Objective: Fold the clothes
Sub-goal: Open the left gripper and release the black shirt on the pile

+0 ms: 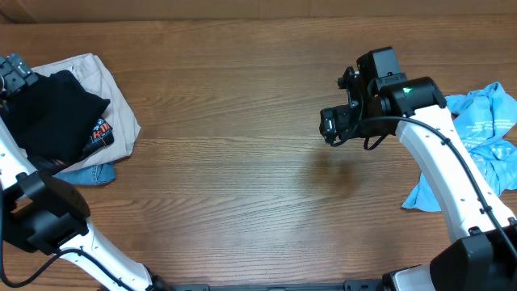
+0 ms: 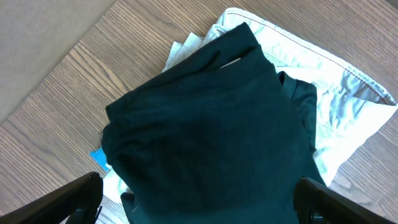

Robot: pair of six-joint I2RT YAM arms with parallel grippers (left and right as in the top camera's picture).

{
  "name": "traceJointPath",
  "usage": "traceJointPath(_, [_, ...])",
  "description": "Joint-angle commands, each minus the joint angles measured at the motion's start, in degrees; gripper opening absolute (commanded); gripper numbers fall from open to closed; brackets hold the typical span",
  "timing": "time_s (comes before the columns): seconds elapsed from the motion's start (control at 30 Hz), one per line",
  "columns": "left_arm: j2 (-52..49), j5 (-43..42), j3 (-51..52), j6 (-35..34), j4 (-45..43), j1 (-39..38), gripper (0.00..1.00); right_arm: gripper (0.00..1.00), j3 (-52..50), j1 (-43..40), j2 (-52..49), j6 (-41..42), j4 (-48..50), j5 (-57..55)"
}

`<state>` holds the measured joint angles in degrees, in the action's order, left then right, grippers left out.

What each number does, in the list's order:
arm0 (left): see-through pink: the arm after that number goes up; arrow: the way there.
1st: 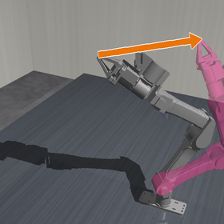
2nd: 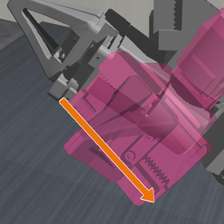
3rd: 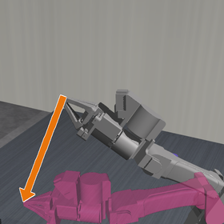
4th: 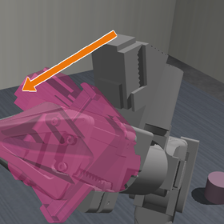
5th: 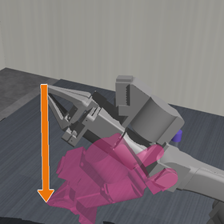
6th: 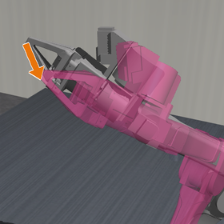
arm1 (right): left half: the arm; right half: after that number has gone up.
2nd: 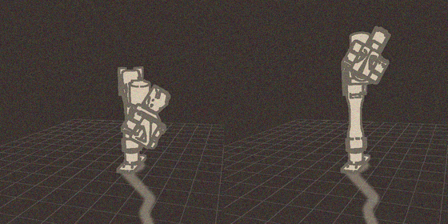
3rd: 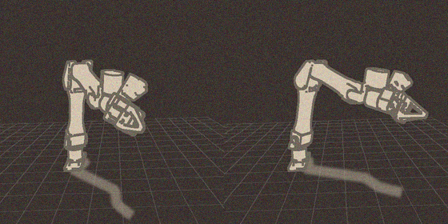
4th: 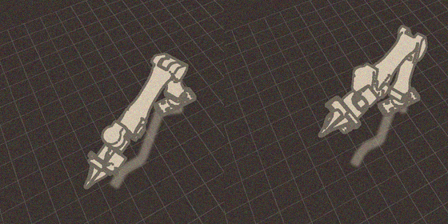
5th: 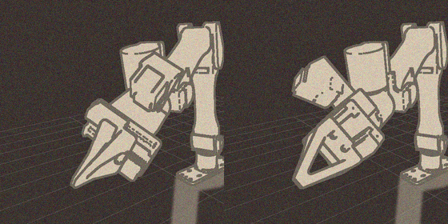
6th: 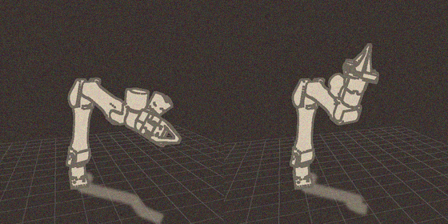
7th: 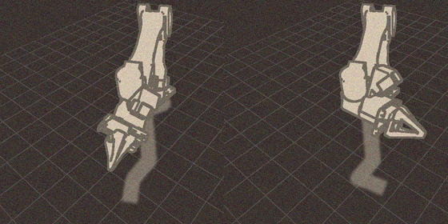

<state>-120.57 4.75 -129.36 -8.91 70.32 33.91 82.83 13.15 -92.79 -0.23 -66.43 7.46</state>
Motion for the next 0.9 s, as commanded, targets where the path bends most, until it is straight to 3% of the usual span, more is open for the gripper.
traceJointPath(0.0, [-0.07,-0.17,-0.26,-2.08,0.17,0.17,1.0,1.0,0.39,-0.11,0.0,-0.13,0.31,0.13])
traceJointPath(0.33, [1.66,-15.45,-0.28,2.99,1.81,-3.02,1.0,1.0,0.39,-0.11,0.0,0.33,2.51,0.59])
traceJointPath(0.6, [6.36,-14.86,-0.28,7.72,1.77,-17.53,1.0,1.0,0.39,-0.09,0.0,0.31,12.13,8.79])
traceJointPath(0.87, [6.54,-12.41,-0.28,8.13,5.44,-32.92,1.0,1.0,0.39,-0.17,0.0,0.26,22.73,7.96])
